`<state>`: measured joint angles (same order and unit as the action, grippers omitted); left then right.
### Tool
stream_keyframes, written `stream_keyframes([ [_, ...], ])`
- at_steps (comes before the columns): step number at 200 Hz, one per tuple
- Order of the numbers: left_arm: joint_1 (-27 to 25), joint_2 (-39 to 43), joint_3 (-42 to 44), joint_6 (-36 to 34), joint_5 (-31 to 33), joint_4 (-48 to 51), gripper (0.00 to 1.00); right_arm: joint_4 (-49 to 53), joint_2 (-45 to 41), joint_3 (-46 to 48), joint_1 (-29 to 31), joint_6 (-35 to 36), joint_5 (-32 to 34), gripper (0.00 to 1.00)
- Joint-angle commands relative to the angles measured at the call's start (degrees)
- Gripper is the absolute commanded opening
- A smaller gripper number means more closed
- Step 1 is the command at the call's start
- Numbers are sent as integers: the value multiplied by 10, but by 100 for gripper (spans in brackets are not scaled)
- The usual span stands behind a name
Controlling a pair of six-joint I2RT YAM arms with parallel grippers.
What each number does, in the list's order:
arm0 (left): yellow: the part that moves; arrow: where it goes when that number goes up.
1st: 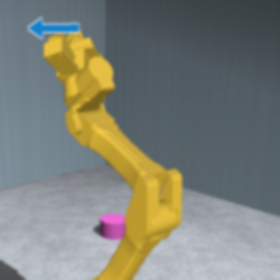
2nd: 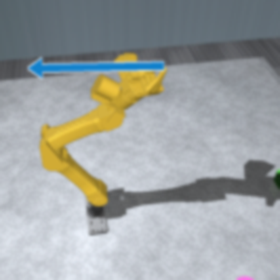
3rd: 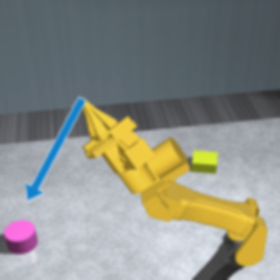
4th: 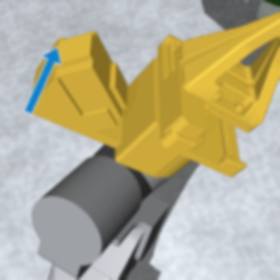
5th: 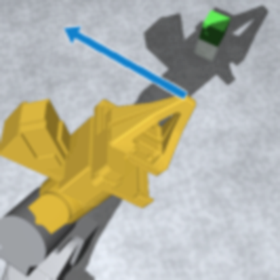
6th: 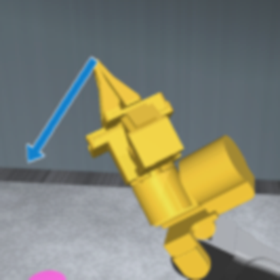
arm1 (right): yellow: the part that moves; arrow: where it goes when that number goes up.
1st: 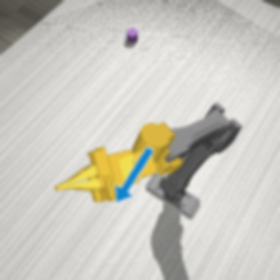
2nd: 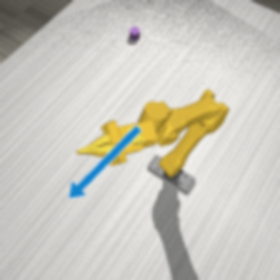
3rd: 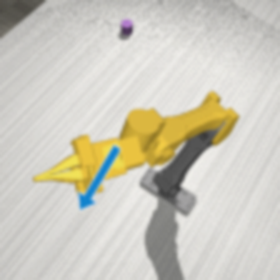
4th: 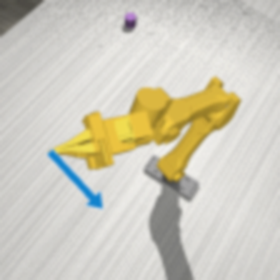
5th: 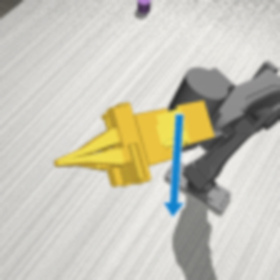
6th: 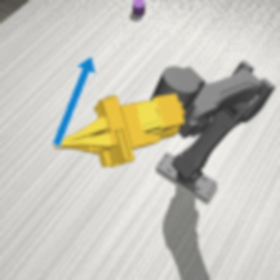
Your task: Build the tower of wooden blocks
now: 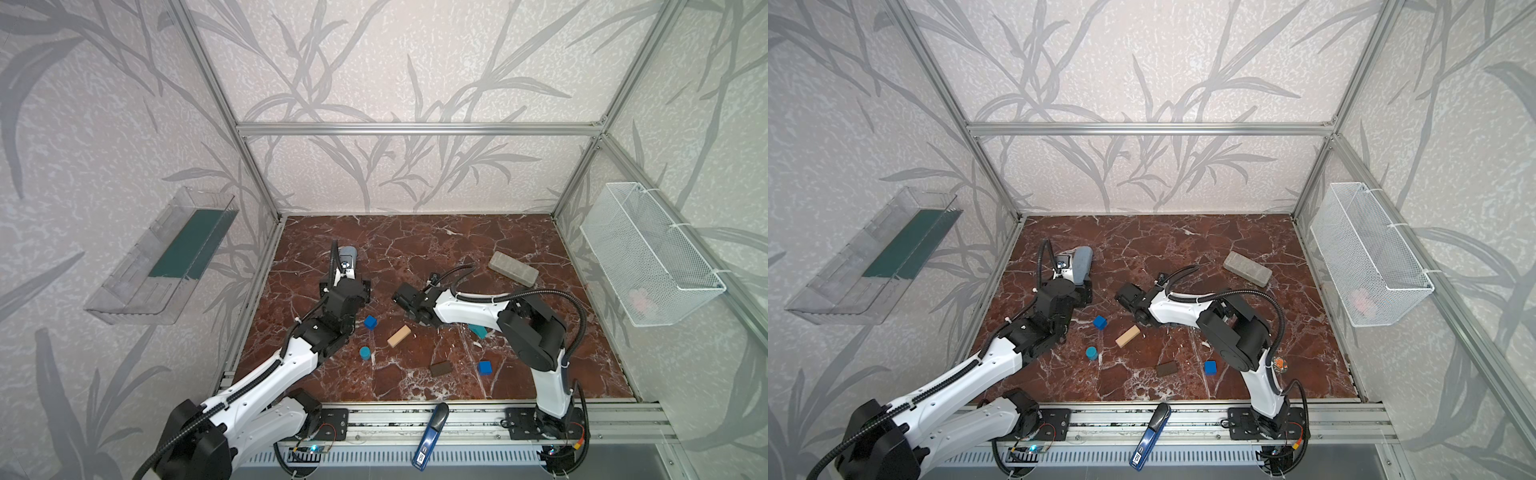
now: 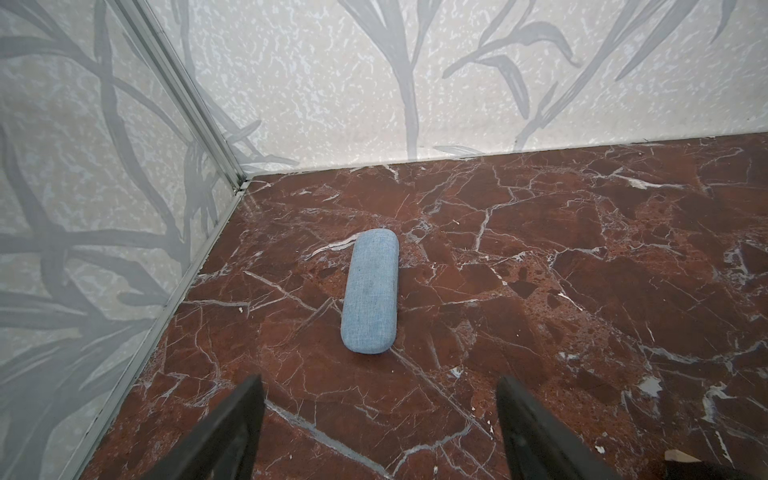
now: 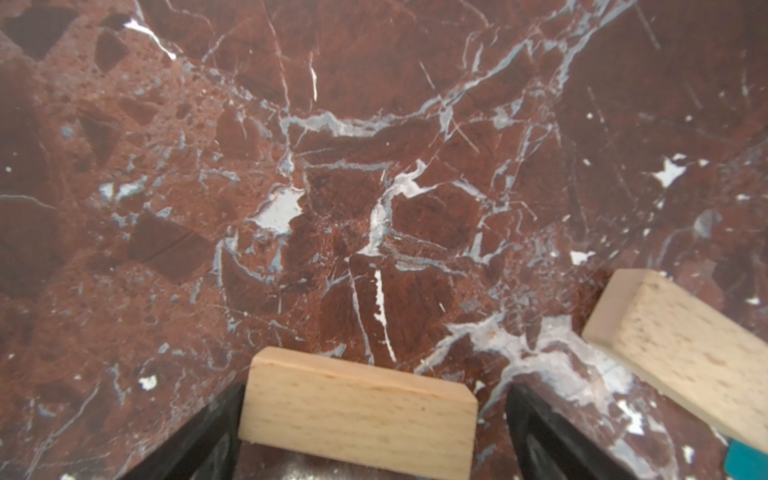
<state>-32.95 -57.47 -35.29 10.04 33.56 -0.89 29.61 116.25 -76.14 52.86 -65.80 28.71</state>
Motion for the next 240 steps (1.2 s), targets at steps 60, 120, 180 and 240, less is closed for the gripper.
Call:
stream_keyframes([
  [60, 0, 0, 1, -3, 17, -3, 86, 0, 20, -7, -2, 11, -7, 82],
  [120, 0, 1, 2, -2, 18, -2, 86, 11, 20, -7, -6, 38, -1, 76],
  [180, 1, -5, 2, 1, 15, -4, 86, 9, 5, -3, -20, 141, 10, 76],
  [240, 0, -10, -2, 7, 12, -1, 86, -30, 5, 3, -40, 201, -23, 76],
])
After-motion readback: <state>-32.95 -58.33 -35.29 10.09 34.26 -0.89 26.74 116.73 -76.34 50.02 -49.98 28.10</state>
